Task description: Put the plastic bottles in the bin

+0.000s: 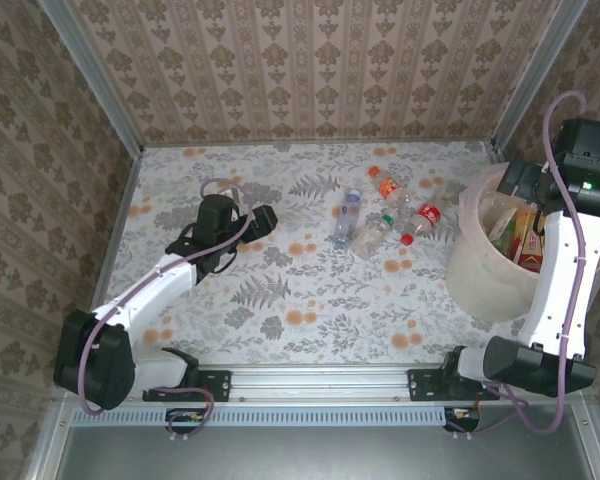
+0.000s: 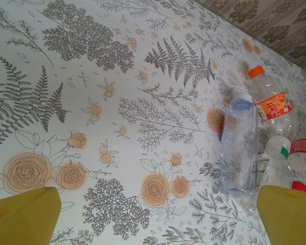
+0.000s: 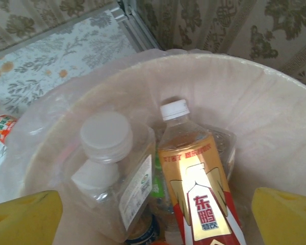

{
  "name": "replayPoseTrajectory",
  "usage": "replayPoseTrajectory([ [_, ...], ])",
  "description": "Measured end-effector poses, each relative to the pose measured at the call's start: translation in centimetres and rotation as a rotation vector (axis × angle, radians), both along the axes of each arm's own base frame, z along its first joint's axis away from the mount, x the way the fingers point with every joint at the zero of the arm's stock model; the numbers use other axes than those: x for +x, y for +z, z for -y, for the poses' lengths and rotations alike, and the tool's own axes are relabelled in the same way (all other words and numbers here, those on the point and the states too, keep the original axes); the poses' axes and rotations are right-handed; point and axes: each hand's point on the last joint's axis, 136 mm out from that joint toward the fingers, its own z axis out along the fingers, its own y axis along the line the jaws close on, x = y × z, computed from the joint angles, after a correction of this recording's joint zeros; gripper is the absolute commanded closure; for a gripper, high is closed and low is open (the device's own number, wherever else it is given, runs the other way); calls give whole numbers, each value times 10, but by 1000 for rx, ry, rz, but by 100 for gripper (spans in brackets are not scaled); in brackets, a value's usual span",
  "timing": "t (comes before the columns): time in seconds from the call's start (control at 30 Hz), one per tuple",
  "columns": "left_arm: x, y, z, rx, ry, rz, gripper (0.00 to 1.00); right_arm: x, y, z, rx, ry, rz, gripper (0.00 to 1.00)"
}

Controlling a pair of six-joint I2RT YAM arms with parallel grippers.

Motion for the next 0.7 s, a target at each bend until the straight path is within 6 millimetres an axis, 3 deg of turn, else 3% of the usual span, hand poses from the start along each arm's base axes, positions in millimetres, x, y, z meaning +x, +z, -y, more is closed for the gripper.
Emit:
replayPoseTrajectory([
  [0.2, 5, -6, -9, -1, 28, -18, 0, 18, 11, -37, -8, 104, 90, 0],
  [0.5, 6, -5, -9, -8, 37, -21, 0, 53, 47, -139, 54, 380, 312, 0],
  [0.7, 0, 1, -17, -21, 67, -1, 0, 86, 36, -211, 101, 551, 317, 0],
])
